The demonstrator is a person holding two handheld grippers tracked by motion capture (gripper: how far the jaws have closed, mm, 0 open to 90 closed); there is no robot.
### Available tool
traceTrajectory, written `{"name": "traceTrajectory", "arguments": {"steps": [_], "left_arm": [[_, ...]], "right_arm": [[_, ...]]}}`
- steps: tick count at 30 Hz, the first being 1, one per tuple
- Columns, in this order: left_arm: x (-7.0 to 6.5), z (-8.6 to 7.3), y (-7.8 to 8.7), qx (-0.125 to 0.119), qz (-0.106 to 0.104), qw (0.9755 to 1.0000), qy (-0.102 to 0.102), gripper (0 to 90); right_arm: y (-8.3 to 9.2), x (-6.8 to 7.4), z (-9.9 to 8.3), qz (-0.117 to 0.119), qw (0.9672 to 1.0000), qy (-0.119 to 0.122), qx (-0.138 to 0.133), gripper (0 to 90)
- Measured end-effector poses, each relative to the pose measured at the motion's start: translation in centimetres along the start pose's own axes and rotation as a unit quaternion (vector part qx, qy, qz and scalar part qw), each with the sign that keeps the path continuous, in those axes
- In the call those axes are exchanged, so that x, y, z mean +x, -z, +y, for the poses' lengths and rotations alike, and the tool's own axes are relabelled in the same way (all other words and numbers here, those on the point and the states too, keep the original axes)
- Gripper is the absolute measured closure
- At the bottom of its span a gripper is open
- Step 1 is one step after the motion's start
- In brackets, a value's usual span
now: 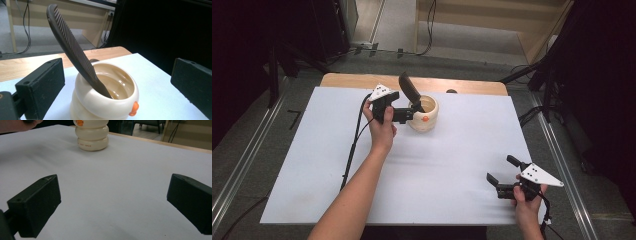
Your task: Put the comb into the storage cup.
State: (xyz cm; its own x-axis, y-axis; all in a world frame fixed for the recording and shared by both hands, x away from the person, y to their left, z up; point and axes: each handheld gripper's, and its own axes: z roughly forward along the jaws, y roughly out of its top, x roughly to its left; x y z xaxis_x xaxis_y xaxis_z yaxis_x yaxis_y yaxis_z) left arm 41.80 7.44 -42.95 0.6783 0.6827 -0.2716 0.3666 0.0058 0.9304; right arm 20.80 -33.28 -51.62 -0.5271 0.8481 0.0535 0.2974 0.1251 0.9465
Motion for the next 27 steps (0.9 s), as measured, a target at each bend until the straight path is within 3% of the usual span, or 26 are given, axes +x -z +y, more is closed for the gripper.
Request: {"name": "traceTrajectory", "arguments": {"steps": [10,27], "left_arm": [[-0.2,-0.5,1.4,0.006,0.003,0.9995,-0.031,0.0],[-0.5,-1.8,4.0,0.003,-0.008,0.9981,-0.061,0.0]], "right_arm": [[0.0,0.0,0.0,0.0,1.0,-0.001,-0.001,0.0],[0.0,0.0,0.0,0.002,1.0,0.001,-0.001,0.0]]}}
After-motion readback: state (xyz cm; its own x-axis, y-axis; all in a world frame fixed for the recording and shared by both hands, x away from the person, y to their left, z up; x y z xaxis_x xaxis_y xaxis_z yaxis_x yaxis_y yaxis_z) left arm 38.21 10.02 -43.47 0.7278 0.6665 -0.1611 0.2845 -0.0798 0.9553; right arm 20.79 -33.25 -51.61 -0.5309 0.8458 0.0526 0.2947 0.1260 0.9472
